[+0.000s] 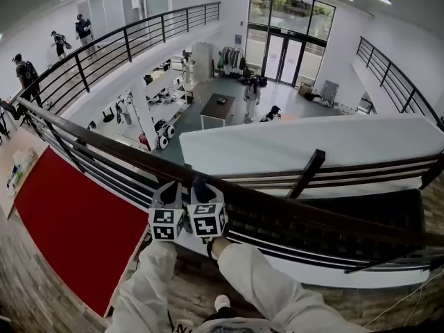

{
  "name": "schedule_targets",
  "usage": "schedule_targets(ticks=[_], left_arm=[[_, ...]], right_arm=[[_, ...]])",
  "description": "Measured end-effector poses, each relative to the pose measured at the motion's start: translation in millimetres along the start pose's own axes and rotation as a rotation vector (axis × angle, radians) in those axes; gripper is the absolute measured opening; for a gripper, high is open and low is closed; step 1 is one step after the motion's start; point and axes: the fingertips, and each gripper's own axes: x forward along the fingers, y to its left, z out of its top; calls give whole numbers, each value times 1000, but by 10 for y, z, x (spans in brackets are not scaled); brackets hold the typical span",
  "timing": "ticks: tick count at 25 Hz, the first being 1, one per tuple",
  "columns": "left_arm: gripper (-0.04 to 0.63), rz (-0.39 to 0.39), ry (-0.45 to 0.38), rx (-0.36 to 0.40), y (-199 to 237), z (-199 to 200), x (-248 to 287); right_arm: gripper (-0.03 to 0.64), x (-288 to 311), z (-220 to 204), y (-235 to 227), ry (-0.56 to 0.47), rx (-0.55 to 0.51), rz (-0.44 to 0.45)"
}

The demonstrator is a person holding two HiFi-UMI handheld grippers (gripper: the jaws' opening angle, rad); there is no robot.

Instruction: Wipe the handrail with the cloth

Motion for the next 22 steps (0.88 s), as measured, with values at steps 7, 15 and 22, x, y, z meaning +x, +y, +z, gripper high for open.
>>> schedule_targets(ticks=[7, 15, 22], left_arm=[[-6, -59, 0, 6, -389, -7, 63], [-6, -122, 51, 6, -698, -192, 30], [-6, -169, 55, -1, -1229, -155, 11]], right_arm=[[114, -227, -57, -278, -14, 5, -29], [114, -465, -151, -448, -35, 8, -63], [114, -853, -288, -775, -45, 13, -92]])
